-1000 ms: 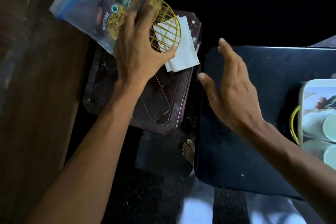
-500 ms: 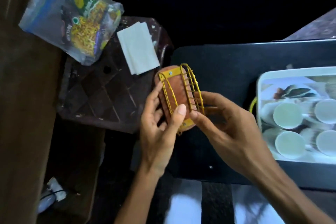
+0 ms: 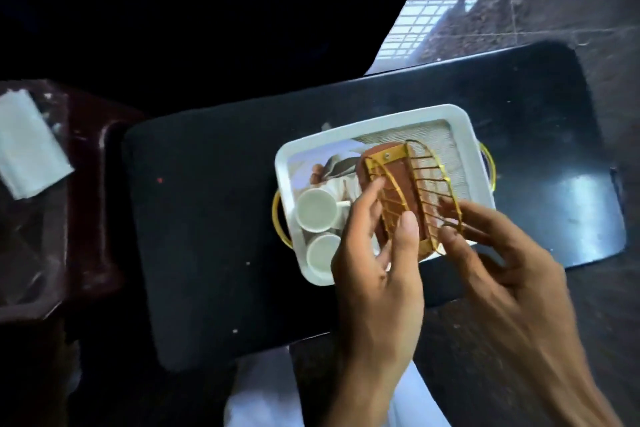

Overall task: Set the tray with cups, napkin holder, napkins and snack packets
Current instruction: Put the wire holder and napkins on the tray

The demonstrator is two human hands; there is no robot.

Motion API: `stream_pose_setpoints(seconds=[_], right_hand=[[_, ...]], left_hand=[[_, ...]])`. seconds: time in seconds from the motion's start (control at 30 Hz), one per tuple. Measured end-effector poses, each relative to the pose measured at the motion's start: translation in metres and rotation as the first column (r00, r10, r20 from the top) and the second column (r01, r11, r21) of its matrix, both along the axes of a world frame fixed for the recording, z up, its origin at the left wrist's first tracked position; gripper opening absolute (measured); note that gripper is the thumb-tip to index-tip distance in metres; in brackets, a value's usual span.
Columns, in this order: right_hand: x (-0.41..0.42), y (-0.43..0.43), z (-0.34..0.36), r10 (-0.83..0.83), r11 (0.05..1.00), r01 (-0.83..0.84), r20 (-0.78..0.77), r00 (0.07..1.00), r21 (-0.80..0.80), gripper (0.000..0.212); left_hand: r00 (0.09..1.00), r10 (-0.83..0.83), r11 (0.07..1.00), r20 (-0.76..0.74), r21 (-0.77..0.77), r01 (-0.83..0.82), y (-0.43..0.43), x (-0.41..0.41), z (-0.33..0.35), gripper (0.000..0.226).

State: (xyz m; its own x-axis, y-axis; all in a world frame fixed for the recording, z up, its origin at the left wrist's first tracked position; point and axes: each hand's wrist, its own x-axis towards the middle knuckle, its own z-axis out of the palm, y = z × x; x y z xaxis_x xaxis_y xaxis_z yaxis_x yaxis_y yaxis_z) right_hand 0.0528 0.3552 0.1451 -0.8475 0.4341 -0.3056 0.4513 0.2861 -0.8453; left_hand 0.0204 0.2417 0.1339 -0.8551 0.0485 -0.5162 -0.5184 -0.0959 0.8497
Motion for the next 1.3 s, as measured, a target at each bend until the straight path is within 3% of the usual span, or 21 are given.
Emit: stream_pose_setpoints(seconds=[0.23,0.43,1.07,1.3], right_hand=[[-0.001,0.081,-0.05,-0.095,0.992,0.093,0.021,0.995,0.081,0.021],[-0.003,0.112,-0.103,-0.088,0.996,0.087,0.066,0.994,0.027,0.04],[-0.009,0.136,-0.142,0.066,0.995,-0.073,0.097,0.993,0.068,0.021],[-0.008,0.135,-0.136,0.107,0.987,-0.12,0.115,0.988,0.11,0.02]], left_hand=[[0.967,-0.199,0.976,0.159,0.123,0.181,0.079,-0.031,-0.032,0.04],[0.959,-0.178,0.983,0.222,0.076,0.165,0.112,-0.038,-0.069,0.03],[0.951,-0.143,0.982,0.275,-0.084,0.172,0.124,-0.026,-0.11,0.035],[0.95,-0.144,0.983,0.277,-0.068,0.169,0.118,-0.022,-0.112,0.029]])
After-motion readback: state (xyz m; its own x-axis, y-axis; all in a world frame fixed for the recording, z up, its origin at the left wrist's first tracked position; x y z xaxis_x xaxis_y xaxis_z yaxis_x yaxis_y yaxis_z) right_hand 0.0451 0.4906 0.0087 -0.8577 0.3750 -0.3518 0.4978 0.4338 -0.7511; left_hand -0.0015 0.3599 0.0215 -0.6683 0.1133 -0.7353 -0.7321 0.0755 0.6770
